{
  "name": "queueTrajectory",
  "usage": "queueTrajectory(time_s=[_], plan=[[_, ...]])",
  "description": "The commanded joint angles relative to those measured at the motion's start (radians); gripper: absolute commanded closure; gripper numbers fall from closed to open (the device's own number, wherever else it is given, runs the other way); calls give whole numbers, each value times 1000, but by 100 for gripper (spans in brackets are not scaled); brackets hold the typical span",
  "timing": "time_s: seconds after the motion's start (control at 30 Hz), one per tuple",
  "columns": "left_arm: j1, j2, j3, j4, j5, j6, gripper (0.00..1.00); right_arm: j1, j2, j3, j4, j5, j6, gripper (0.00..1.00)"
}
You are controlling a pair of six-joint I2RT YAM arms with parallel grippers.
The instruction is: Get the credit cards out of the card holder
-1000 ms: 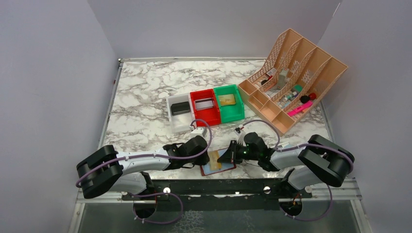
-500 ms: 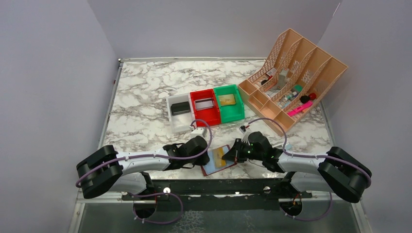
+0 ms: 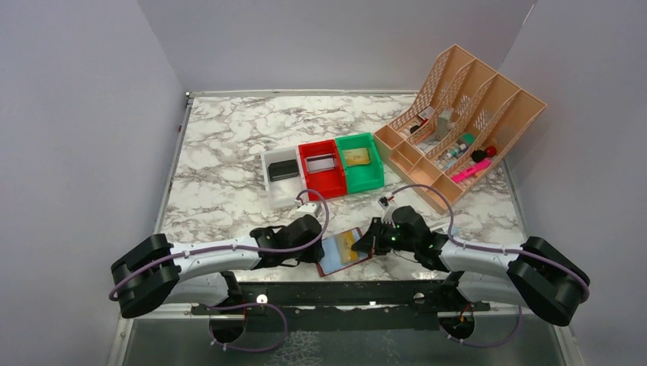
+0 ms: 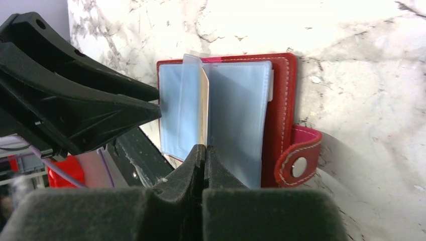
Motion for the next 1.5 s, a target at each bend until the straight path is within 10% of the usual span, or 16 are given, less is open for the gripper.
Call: queueTrajectory(time_s=[0.0, 0.6, 1.13, 1.47], plan=[[-6, -59, 62, -90, -31, 65, 64, -8, 29, 9, 60, -93, -34, 97], [-42, 166, 81, 51, 125, 63, 74, -8, 122, 10, 132, -105, 7, 99], [-49, 167, 49, 40, 78, 33, 83, -9, 195, 16, 233, -181, 29, 79], [-54, 150, 39, 34, 61, 26, 83, -8, 150, -2, 191, -97, 50, 99]])
